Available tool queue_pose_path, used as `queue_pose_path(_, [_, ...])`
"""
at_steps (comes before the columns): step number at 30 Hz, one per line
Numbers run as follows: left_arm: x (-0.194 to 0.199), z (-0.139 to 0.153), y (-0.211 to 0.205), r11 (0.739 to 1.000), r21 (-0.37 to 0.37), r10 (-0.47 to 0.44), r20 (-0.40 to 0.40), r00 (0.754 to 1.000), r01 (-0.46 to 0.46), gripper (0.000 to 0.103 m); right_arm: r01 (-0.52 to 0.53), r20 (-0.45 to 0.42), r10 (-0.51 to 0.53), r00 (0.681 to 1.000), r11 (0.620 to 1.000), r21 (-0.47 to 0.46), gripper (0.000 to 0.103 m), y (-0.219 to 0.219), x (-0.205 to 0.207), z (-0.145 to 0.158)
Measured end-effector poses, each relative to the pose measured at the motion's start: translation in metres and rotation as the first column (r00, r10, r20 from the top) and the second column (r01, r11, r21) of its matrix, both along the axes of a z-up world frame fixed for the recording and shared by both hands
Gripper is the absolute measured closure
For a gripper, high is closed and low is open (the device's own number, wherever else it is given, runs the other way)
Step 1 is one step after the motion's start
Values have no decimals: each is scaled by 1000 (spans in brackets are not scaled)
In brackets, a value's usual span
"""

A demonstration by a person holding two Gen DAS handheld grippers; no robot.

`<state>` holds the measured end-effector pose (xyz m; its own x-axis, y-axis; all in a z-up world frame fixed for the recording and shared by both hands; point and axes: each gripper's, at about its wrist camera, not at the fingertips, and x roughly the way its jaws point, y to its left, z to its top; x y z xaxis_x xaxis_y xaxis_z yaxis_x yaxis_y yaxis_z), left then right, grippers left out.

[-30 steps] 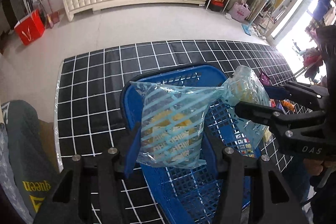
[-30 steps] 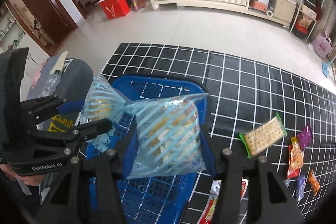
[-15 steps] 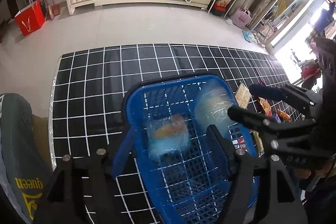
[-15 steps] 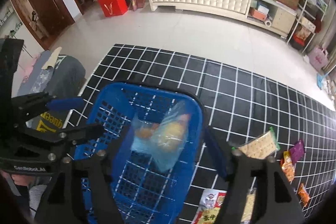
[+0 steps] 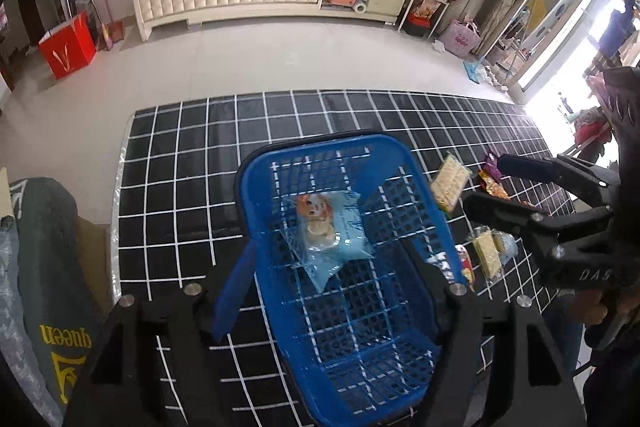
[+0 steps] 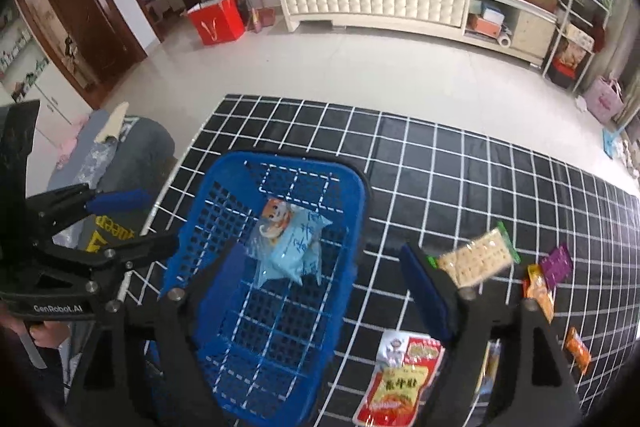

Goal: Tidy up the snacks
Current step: 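Open both tools to drop the bags into the blue basket, then move both tools back over the remaining snack packets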

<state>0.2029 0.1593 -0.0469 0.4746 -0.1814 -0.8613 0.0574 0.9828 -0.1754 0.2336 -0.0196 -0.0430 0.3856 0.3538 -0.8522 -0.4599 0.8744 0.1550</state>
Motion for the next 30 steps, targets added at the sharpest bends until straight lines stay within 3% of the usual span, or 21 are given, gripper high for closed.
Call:
queue_pose_path(9, [-28, 42, -49, 999, 30, -43, 63, 997, 42, 35, 55, 68, -58, 996, 998, 39, 19, -58, -40, 51])
queue_pose_path(17, [-43, 58, -103, 995, 45, -94, 97, 991, 90, 35, 99, 107, -103, 989, 994, 44, 19, -108, -62, 66])
queue_pose_path(30, [-16, 16, -211, 981, 60, -187, 31, 982, 185, 35, 265, 11, -266, 964, 963, 52, 19, -217, -53, 18])
